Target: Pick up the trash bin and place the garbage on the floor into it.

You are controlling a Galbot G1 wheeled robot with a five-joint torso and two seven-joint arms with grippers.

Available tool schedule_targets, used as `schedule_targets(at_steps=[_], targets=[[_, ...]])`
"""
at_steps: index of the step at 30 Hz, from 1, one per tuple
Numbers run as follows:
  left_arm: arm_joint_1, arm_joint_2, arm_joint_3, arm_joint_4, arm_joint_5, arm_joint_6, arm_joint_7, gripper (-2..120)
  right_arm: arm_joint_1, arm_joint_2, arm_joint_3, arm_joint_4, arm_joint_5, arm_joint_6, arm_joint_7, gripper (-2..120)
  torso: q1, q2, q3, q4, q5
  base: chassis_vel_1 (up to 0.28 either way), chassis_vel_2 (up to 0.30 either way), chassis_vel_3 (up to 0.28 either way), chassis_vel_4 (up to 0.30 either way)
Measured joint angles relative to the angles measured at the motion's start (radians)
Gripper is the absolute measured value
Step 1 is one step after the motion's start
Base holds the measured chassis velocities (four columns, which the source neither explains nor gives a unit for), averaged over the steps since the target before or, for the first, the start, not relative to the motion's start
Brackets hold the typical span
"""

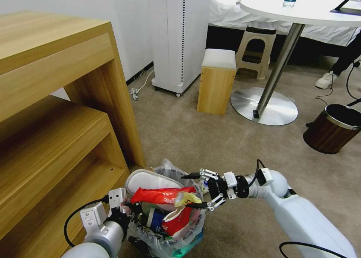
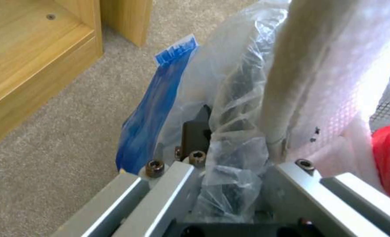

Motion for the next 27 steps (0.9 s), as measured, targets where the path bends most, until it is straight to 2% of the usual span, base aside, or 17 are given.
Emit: schedule_targets(at_steps=[5, 24, 27], targets=[[0.006, 0.000, 0.001, -0.001, 0.003, 0.000, 0.002, 1, -0.005, 0.000, 0.004, -0.012, -0.005, 0.001, 0.000, 100, 0.000, 0.000, 0.000, 0.0000, 0.0000, 0.000, 0.000, 0.000, 0.000], [0.014, 0.003, -0.012, -0.001, 0.005, 0.000, 0.004, 1, 0.010, 0.007, 0.023, -0.094, -0.015, 0.008, 0.026, 100, 0.000, 0.000, 0.000, 0.0001, 0.0000, 0.000, 0.000, 0.000, 0.000], [0.005, 0.005, -0.026, 0.001, -0.002, -0.002, 0.003, 1, -0.012, -0.013, 0.068, -0.101, -0.144, -0.006, 0.098, 100, 0.000, 0.000, 0.000, 0.0002, 0.0001, 0.000, 0.000, 0.000, 0.000]])
